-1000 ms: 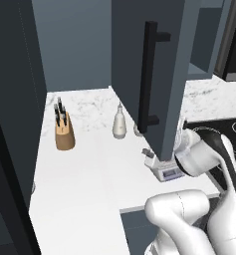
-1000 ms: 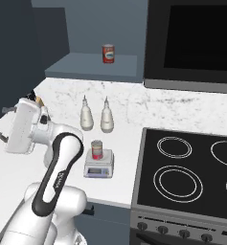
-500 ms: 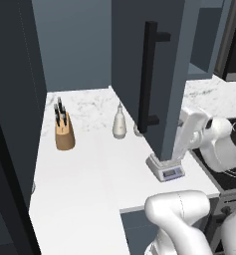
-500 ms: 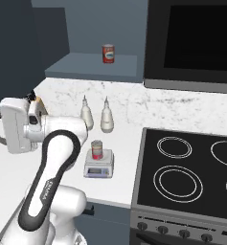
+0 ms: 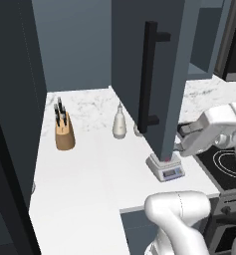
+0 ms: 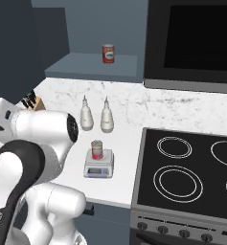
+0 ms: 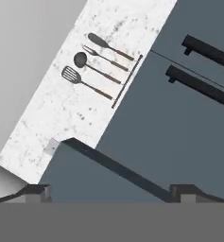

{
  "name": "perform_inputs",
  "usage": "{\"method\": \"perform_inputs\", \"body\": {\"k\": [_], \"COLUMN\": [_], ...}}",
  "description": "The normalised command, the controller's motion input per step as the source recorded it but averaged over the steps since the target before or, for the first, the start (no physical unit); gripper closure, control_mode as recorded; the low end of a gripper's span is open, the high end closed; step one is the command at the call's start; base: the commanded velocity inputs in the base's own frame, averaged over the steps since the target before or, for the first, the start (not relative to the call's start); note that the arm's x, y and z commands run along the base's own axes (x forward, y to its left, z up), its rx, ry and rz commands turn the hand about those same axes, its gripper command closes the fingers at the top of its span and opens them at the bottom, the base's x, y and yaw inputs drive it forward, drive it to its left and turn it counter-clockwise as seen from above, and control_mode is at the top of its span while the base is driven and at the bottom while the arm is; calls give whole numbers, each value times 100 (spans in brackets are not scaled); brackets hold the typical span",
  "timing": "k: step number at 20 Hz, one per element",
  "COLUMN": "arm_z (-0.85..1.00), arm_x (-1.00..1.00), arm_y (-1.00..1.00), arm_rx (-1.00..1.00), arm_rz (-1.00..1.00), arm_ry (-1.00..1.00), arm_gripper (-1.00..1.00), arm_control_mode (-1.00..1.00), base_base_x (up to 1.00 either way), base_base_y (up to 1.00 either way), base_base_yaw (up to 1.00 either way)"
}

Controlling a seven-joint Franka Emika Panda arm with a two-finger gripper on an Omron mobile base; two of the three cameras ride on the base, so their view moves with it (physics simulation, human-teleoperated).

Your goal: Pick the canned food and place it on the digital scale for weighing, and close the cabinet.

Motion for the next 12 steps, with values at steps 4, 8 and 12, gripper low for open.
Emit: {"method": "perform_inputs", "body": {"k": [4,8,12], "arm_z": [-28,-27,-78], "arm_x": [-100,-100,-27], "arm_y": [67,51,81], "arm_rx": [29,33,32], "arm_rz": [-61,-62,-58], "arm_ry": [-29,-20,-18], "arm_gripper": [-100,-100,-100], "arm_control_mode": [-100,-100,-100], "base_base_x": [0,0,0], "base_base_y": [0,0,0], "base_base_yaw": [0,0,0]}}
